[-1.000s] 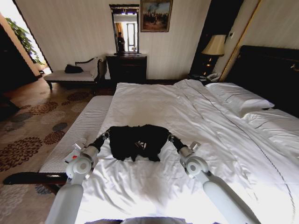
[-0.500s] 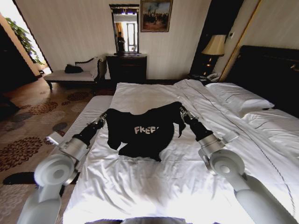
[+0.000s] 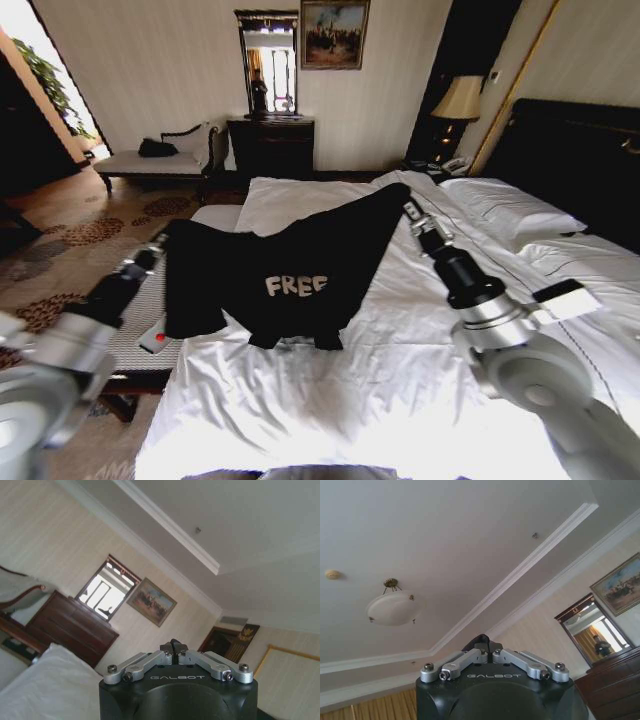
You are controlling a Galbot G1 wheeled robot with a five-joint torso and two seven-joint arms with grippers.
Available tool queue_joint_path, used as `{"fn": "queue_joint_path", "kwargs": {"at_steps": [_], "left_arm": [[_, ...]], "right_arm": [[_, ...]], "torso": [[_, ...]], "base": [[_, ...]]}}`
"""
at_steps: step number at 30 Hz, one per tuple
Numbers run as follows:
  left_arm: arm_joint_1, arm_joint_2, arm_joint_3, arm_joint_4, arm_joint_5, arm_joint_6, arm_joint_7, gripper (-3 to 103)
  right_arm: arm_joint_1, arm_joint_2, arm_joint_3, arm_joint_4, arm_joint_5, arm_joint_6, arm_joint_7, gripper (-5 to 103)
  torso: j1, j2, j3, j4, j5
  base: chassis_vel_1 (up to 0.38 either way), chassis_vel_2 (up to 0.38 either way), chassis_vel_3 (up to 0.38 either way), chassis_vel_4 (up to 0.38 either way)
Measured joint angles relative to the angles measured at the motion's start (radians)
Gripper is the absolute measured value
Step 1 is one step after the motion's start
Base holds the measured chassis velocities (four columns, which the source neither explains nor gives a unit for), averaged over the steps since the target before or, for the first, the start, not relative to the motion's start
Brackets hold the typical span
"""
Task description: Fold the clothes on the bed.
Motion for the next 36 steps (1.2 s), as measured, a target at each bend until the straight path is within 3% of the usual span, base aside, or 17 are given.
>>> {"fn": "queue_joint_path", "kwargs": {"at_steps": [3, 11, 20, 25, 28, 30, 36], "left_arm": [[0.004, 0.024, -0.067, 0.002, -0.061, -0.009, -0.002, 0], [0.005, 0.036, -0.036, 0.005, -0.042, -0.009, 0.000, 0], [-0.033, 0.113, -0.119, 0.006, -0.113, -0.019, 0.003, 0], [-0.084, 0.192, -0.095, 0.007, -0.054, -0.028, -0.005, 0], [-0.137, 0.295, -0.056, 0.007, 0.000, -0.029, -0.007, 0], [-0.148, 0.314, -0.048, 0.007, 0.007, -0.029, -0.008, 0], [-0.287, 0.431, 0.052, 0.076, 0.037, -0.030, -0.007, 0]], "right_arm": [[-0.055, -0.002, 0.063, -0.002, -0.018, 0.007, -0.042, 0], [-0.097, 0.024, 0.065, -0.006, -0.046, 0.012, -0.055, 0], [-0.064, 0.003, 0.106, -0.008, -0.058, 0.031, -0.090, 0], [-0.024, -0.055, 0.127, -0.008, -0.061, 0.042, -0.118, 0], [0.023, -0.116, 0.125, -0.017, -0.061, 0.049, -0.127, 0], [0.034, -0.127, 0.121, -0.032, -0.061, 0.050, -0.128, 0], [0.206, -0.203, 0.037, -0.171, -0.054, 0.061, -0.128, 0]], "torso": [[0.000, 0.000, 0.000, 0.0002, 0.0001], [0.000, 0.000, 0.000, 0.0001, 0.0001], [0.000, 0.000, 0.000, 0.0002, 0.0001], [0.000, 0.000, 0.000, 0.0001, 0.0000], [0.000, 0.000, 0.000, -0.0001, 0.0000], [0.000, 0.000, 0.000, -0.0002, 0.0000], [0.000, 0.000, 0.000, 0.0001, 0.0003]], "base": [[0.000, 0.000, 0.000, 0.000], [0.000, 0.000, 0.000, 0.000], [0.000, 0.000, 0.000, 0.000], [0.000, 0.000, 0.000, 0.000], [0.000, 0.000, 0.000, 0.000], [0.000, 0.000, 0.000, 0.000], [0.000, 0.000, 0.000, 0.000]]}}
